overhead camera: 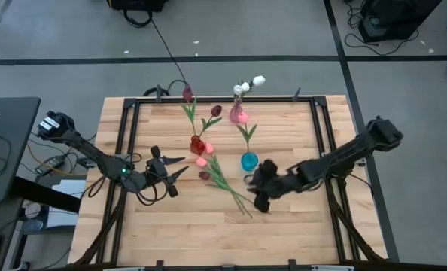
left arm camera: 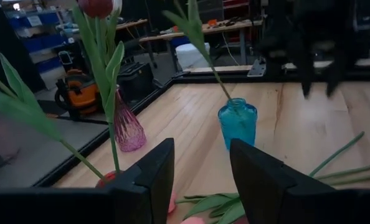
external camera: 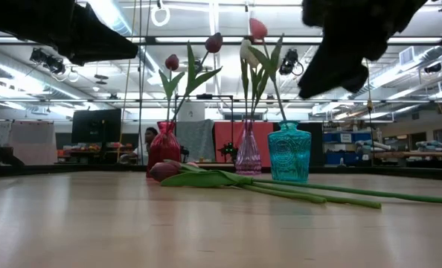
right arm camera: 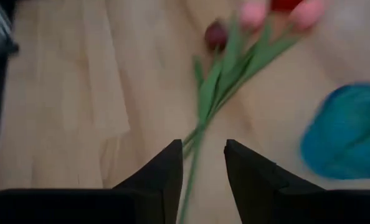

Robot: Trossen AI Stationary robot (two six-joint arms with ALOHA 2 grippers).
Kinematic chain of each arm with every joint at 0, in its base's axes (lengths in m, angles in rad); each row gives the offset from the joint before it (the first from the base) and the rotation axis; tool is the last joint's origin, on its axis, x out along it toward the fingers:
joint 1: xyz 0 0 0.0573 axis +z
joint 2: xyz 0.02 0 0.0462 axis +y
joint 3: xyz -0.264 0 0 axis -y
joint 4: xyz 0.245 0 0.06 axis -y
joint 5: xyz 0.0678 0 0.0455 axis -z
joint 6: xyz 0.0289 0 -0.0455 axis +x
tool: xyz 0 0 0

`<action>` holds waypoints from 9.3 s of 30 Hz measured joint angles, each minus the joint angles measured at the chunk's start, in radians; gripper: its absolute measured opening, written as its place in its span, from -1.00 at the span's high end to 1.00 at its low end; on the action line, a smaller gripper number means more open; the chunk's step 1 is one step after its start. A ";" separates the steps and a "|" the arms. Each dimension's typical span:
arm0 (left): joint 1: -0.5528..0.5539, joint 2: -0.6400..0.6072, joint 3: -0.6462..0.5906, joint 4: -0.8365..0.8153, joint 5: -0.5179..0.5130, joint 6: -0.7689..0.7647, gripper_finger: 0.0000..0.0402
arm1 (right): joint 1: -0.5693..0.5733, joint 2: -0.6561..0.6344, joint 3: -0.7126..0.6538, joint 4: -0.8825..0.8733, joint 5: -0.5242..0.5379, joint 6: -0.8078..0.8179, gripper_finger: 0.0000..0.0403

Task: Sort flowers into vase by color
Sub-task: Put the red tulip into the red vase, then put the pink tulip into the blue vase

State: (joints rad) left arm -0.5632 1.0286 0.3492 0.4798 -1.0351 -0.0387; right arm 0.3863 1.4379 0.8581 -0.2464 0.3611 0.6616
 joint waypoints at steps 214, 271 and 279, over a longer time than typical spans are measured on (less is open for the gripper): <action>0.656 -0.020 0.269 -0.708 0.647 -0.226 0.11 | -0.016 -0.480 -0.357 0.523 0.267 -0.522 0.52; 0.129 0.042 0.003 0.102 0.532 -0.099 0.12 | -0.017 0.407 0.185 0.330 0.179 -0.289 0.53; 0.129 0.042 0.003 0.104 0.533 -0.097 0.12 | -0.064 0.560 0.263 0.259 0.205 -0.260 0.53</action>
State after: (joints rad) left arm -0.4343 1.0706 0.3519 0.5836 -0.5018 -0.1356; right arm 0.3220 1.9984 1.1212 0.0124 0.5658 0.4019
